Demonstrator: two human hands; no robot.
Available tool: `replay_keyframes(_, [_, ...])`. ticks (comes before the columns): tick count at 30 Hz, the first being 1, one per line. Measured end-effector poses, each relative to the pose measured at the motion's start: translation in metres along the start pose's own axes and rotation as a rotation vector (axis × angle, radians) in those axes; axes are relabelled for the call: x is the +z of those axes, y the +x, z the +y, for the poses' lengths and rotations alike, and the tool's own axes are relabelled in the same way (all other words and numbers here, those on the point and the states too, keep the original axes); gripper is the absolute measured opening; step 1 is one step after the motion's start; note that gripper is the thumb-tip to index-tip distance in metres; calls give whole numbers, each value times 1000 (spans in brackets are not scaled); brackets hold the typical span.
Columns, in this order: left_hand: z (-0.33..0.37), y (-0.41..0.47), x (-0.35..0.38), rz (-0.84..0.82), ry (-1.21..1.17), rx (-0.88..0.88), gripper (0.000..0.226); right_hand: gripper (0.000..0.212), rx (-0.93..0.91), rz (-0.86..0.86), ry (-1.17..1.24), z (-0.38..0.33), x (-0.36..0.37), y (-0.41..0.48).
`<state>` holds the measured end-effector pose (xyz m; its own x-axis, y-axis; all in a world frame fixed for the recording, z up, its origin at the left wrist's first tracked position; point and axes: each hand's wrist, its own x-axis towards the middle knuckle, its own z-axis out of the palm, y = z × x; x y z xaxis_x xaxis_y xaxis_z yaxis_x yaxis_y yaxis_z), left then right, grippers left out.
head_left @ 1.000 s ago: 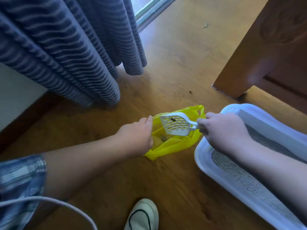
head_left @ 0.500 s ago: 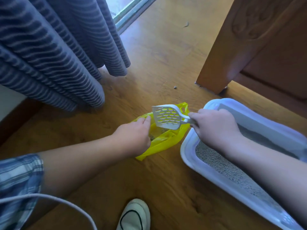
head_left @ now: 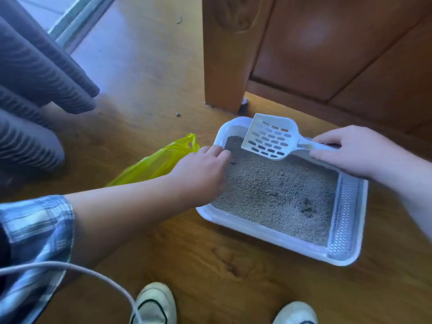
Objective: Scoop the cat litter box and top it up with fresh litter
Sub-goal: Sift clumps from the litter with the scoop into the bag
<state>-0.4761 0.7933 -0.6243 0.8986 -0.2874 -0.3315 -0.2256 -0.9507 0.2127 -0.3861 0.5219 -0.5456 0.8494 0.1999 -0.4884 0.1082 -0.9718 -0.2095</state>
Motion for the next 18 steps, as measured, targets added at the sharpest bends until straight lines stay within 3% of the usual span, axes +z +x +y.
replay_keyframes(7, [30, 24, 32, -197, 300, 33, 58, 22, 277, -181, -391, 72, 4, -34])
replay_keyframes(9, [32, 26, 39, -210, 335, 30, 57, 28, 304, -230, -469, 77, 19, -36])
replay_keyframes(13, [33, 26, 45, -216, 344, 24, 49, 17, 318, -259, -582, 74, 43, -33])
replay_keyframes(16, [22, 32, 50, -209, 341, 77, 50, 17, 276, -248, -584, 65, 51, -26])
replay_keyframes(18, [12, 33, 49, -196, 322, 181, 60, 20, 212, -239, -429, 55, 55, -18])
